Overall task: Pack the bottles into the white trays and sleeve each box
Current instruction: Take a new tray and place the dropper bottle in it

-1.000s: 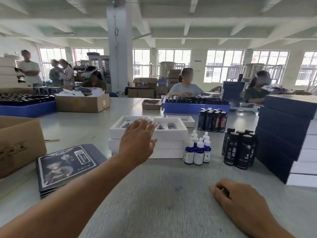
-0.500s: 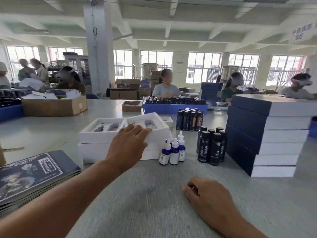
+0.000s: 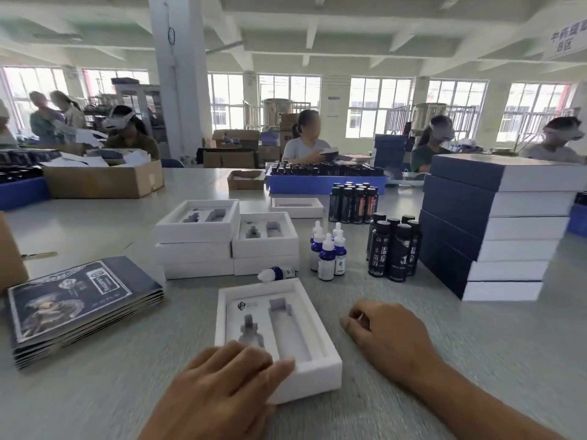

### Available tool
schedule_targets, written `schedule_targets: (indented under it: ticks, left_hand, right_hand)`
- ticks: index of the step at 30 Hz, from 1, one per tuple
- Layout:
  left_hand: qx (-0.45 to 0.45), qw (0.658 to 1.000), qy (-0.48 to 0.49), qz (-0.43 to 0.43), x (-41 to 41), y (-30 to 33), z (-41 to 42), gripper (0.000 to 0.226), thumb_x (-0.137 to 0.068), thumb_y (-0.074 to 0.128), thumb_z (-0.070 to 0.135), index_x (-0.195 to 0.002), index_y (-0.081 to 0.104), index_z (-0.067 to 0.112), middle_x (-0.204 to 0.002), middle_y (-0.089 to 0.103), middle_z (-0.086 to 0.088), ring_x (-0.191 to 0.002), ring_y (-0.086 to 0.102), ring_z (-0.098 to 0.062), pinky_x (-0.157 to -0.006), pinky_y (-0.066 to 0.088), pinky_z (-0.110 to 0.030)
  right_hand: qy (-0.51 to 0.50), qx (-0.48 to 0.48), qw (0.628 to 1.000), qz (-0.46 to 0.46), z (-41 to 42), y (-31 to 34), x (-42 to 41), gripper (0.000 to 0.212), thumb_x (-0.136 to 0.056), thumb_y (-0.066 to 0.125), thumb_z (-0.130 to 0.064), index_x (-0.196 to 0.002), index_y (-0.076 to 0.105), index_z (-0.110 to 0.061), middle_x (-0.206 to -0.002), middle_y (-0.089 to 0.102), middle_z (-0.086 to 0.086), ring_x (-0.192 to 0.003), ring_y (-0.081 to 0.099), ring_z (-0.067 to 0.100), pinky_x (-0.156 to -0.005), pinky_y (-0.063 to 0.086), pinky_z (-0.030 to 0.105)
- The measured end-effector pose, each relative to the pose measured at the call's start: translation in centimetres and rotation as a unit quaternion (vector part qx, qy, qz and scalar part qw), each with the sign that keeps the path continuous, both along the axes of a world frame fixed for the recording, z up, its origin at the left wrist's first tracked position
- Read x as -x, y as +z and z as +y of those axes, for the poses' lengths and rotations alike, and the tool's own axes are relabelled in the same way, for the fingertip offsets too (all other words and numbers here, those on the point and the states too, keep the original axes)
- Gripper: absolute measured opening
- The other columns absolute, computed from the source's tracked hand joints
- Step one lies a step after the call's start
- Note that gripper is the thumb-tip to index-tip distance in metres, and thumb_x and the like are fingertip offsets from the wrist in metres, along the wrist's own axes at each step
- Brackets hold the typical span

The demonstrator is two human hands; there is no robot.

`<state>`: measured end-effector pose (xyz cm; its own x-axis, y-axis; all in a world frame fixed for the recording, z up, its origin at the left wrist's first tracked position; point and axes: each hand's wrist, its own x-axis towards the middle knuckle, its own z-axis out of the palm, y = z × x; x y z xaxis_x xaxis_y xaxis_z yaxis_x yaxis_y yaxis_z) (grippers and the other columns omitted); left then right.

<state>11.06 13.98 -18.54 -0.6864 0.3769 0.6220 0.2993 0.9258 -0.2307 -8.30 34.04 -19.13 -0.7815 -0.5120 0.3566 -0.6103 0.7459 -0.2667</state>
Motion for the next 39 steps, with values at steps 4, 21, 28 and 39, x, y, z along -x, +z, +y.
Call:
schedule_targets:
  ticks: [4,21,28,39]
  left_hand:
    - [-0.027,1.0,-0.014,-0.006,-0.1,-0.5,-0.4,0.031,-0.081,0.062,0.038,-0.106,0.078,0.027,-0.086,0.068,0.009,-0.076,0.065,-0.008,-0.065,0.054,-0.022]
    - [-0.122,0.988,-0.021,-0.089,-0.2,-0.2,-1.3,0.031,-0.099,0.048,0.057,-0.117,0.066,0.04,-0.101,0.065,0.02,-0.095,0.06,0.002,-0.082,0.05,-0.02]
    - [-0.329,0.942,0.019,-0.07,0.0,0.0,-3.8,0.037,-0.101,0.044,0.048,-0.112,0.074,0.029,-0.115,0.064,0.019,-0.117,0.053,-0.001,-0.095,0.045,-0.03]
    - [-0.421,0.886,0.096,-0.172,0.9,-0.1,-5.2,0.034,-0.1,0.04,0.035,-0.124,0.064,0.039,-0.139,0.044,0.028,-0.125,0.031,0.013,-0.095,0.023,-0.006]
  right_hand:
    - [0.007,-0.004,1.0,-0.001,0.0,-0.1,-0.1,0.022,-0.095,0.051,-0.054,-0.1,0.063,-0.037,-0.084,0.06,-0.019,-0.075,0.054,-0.004,-0.064,0.04,0.016]
    - [0.119,-0.149,0.981,-0.03,-19.2,6.5,1.8,0.038,-0.093,0.053,-0.006,-0.127,0.063,-0.021,-0.13,0.062,0.006,-0.117,0.057,0.024,-0.101,0.047,0.038]
    - [0.06,-0.192,0.979,0.01,-19.8,5.9,2.4,0.019,-0.09,0.062,-0.013,-0.109,0.063,-0.016,-0.095,0.058,0.002,-0.089,0.054,0.022,-0.089,0.052,0.04]
    - [0.068,0.127,0.984,-0.1,-2.9,6.9,-2.5,0.028,-0.081,0.067,-0.058,-0.097,0.061,-0.036,-0.073,0.071,-0.012,-0.059,0.069,0.003,-0.05,0.049,0.017]
